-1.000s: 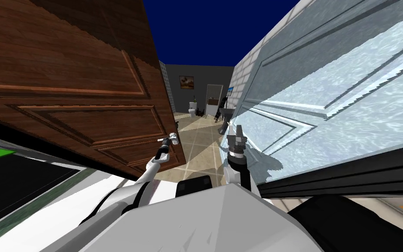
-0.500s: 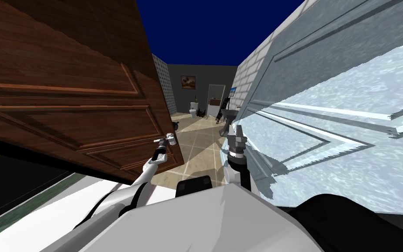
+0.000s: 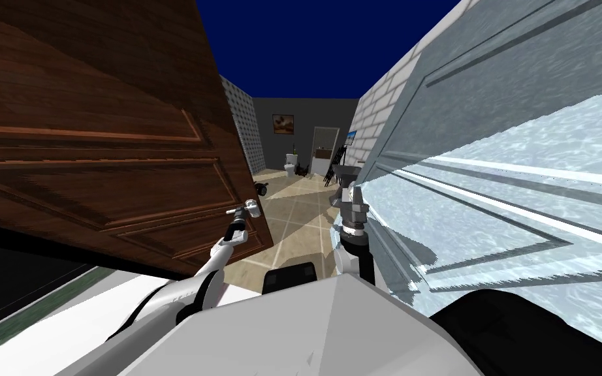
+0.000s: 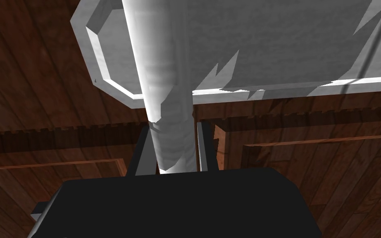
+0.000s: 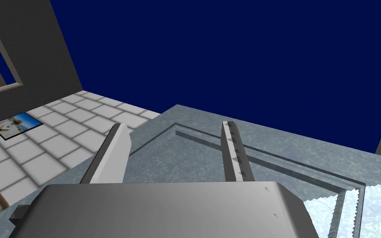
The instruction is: Push the door open
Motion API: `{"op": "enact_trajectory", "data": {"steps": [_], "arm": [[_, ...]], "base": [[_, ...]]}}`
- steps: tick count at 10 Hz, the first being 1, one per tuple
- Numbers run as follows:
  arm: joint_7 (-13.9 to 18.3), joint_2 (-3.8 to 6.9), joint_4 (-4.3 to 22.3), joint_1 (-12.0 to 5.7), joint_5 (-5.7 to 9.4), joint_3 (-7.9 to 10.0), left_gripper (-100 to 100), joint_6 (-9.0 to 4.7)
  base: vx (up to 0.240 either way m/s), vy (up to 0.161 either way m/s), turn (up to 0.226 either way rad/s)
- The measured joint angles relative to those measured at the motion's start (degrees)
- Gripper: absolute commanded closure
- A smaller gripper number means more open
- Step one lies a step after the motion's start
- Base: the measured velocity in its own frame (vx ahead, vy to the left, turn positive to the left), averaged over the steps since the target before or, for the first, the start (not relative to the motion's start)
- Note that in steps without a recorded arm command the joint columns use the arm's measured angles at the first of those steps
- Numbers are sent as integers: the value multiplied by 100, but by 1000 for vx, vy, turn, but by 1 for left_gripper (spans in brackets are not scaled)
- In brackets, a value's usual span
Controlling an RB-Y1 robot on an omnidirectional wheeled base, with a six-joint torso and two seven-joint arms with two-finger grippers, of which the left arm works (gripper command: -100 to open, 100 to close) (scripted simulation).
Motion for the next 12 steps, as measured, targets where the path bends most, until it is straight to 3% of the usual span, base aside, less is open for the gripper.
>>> {"op": "enact_trajectory", "data": {"steps": [1,2,4,5,6,8,10,12], "arm": [[-24,18,0,18,20,49,100,7],[-2,91,192,-64,40,81,100,-58],[-57,85,-78,27,63,161,100,10],[-66,121,30,-15,82,201,100,-15],[-96,125,-85,65,102,258,100,54],[-139,182,80,50,145,370,100,-17],[-174,242,37,83,189,482,100,-22],[-244,248,-146,175,226,586,100,78]], "base": [[219,-73,46],[144,-42,43],[85,-26,18],[167,-92,76],[200,-90,80],[192,-77,64],[158,-65,49],[115,-22,27]]}}
